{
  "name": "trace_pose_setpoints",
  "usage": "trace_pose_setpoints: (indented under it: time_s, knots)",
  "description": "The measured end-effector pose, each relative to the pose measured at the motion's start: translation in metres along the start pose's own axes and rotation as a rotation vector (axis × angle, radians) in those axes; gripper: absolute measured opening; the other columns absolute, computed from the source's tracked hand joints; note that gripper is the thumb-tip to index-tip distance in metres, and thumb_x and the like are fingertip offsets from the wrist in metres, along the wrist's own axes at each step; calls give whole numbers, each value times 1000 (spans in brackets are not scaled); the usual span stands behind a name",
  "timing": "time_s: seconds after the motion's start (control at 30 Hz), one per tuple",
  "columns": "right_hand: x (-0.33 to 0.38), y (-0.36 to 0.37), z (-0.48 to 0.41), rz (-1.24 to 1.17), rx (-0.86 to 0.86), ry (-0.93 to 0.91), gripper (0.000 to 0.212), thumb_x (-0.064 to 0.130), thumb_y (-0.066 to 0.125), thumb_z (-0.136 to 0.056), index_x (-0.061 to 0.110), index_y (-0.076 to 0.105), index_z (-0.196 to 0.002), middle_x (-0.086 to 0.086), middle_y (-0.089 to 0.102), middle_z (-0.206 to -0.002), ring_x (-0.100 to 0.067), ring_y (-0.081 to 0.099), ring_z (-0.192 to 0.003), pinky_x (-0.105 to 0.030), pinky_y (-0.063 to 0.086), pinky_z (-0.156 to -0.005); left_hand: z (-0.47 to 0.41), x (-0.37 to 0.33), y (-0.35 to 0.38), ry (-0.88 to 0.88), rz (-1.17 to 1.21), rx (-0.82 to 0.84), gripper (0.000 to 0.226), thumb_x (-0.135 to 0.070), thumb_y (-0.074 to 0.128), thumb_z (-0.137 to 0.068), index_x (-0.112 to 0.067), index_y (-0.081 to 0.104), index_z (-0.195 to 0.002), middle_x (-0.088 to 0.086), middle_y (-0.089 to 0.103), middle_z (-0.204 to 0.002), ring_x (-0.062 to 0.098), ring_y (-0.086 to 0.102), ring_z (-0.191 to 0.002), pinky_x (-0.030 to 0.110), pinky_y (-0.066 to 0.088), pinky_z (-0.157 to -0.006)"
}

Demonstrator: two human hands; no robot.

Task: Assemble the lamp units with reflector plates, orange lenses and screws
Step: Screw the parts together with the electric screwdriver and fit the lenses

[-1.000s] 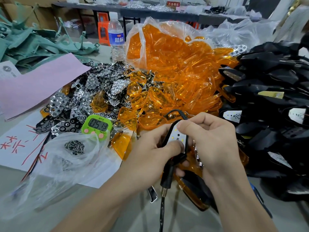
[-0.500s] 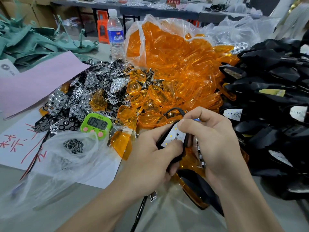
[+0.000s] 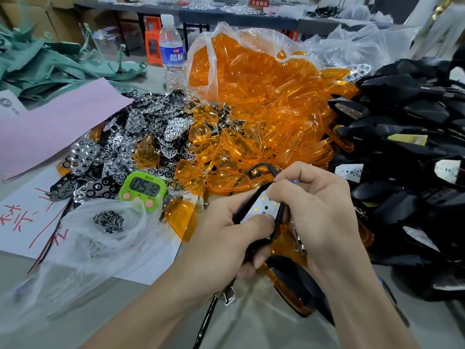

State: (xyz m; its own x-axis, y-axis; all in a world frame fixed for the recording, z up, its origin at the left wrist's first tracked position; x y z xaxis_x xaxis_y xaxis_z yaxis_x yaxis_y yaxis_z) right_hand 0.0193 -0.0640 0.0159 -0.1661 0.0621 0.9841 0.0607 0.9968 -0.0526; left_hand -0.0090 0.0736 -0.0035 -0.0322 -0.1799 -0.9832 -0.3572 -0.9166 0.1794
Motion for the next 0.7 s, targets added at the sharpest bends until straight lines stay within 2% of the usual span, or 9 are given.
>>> trace_pose_setpoints:
  time_s: [0.13,0.23,0.37,0.5,0.63,0.7]
  knots:
    - [0,-1,0,8,-7,-22,11,16,65,-69,12,60,-59,-6,42,-48,-18,36,-44,-30,29,-46,0,2,0,-15,24,11,12,-17,60,-95,-12,69,-101,10,48,-69,15,44,-47,19,30,-37]
    - [1,-2,0,9,-12,-44,15,14,64,-70,14,58,-56,5,38,-44,-9,32,-39,-20,26,-42,0,1,0,-31,40,11,9,-19,61,-95,-17,70,-94,12,51,-76,14,45,-47,18,29,-37]
    - [2,0,0,22,-2,-50,26,18,64,-75,20,53,-51,10,35,-42,-6,30,-36,-18,26,-41,0,1,0,-50,58,0,13,-24,62,-95,-21,70,-85,11,53,-74,12,45,-44,18,28,-37]
    - [2,0,0,-5,11,-52,28,14,63,-76,19,51,-52,12,34,-41,-4,30,-34,-15,25,-38,1,1,0,-63,62,-12,13,-24,63,-94,-21,70,-83,10,54,-73,13,44,-44,18,28,-37]
    - [0,-1,-1,47,2,-62,21,15,63,-73,14,52,-54,7,33,-45,-7,27,-39,-20,24,-42,2,1,1,-71,60,-6,15,-22,63,-94,-20,68,-80,7,57,-68,12,44,-41,18,28,-35]
    - [-3,0,-1,58,0,-63,18,15,62,-71,12,53,-56,5,34,-45,-8,27,-40,-21,24,-43,2,1,2,-80,71,-3,14,-21,62,-93,-20,68,-80,10,58,-72,14,44,-42,18,28,-34]
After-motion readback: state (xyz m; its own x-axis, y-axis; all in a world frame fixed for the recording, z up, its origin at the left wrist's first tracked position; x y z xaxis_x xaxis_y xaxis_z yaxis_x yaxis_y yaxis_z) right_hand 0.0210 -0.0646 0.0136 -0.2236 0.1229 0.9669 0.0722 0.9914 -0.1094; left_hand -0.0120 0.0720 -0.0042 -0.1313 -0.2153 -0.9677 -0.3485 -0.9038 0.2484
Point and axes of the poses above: each hand's wrist, its own z-axis away from the middle knuckle, its own y-axis out of the palm, x = y × z, the point moved 2 cm from there along -z, towards the middle knuckle
